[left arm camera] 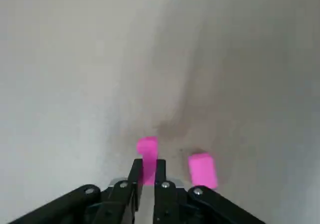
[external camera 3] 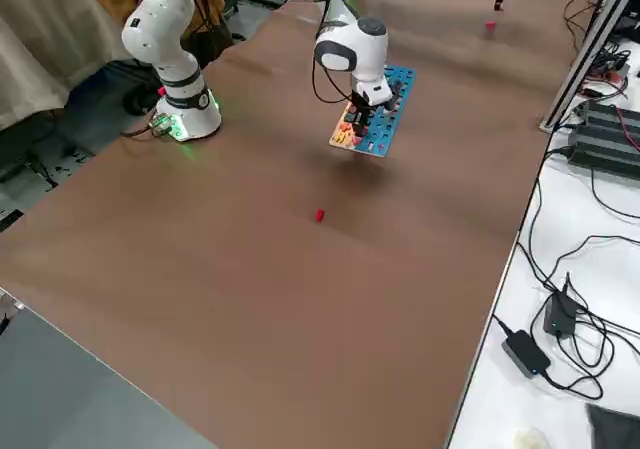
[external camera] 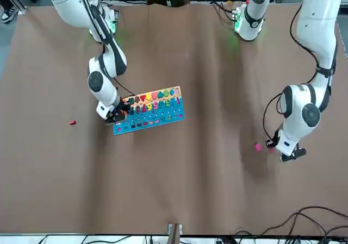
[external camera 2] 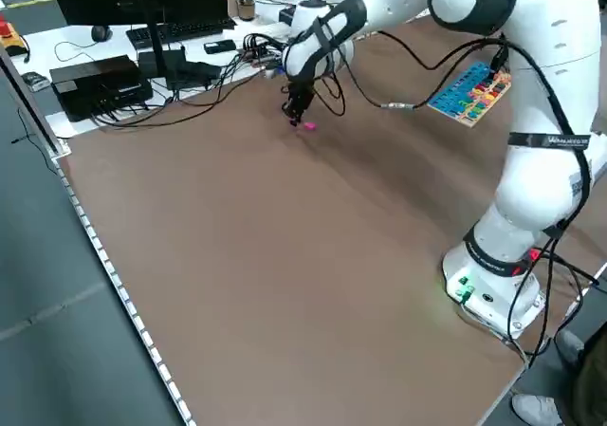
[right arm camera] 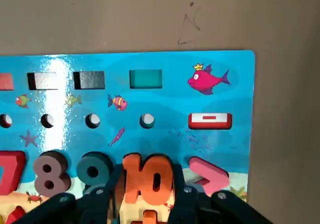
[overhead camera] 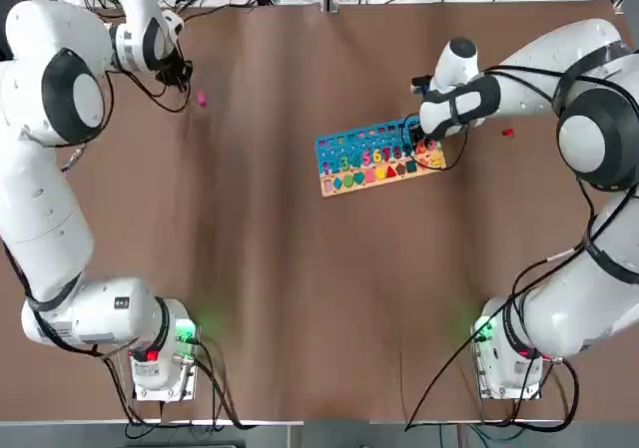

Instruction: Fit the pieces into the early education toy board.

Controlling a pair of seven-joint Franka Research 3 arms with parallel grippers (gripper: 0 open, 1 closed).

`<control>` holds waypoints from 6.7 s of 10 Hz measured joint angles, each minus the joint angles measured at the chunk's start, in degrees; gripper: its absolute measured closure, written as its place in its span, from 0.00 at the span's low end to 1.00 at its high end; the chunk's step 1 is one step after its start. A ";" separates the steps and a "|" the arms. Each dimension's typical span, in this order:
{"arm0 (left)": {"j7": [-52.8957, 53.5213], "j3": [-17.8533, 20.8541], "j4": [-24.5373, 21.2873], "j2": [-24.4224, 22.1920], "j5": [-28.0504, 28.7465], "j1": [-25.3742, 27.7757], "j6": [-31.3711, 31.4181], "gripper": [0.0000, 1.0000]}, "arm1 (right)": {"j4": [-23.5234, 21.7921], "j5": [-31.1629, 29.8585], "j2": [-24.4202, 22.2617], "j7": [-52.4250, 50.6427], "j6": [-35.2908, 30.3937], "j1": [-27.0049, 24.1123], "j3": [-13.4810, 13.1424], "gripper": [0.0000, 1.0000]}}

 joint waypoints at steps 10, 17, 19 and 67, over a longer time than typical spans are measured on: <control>-10.01 -14.50 -2.79 -13.04 0.00 -0.46 -10.08 0.87 | 0.00 0.00 -0.22 -0.29 0.53 0.02 0.17 0.58; -28.27 -19.85 -2.79 -15.47 0.03 -7.07 -14.94 0.87 | -0.01 0.00 -0.22 -0.29 1.55 -0.05 0.18 0.58; -29.93 -19.93 -2.83 -14.67 0.03 -9.37 -15.00 0.87 | -0.04 0.00 -0.22 -0.32 1.76 -0.08 0.18 0.58; -58.45 -22.82 -2.67 1.01 4.91 -28.27 1.82 0.87 | -2.08 3.51 -1.27 -0.09 3.68 -0.38 0.44 0.48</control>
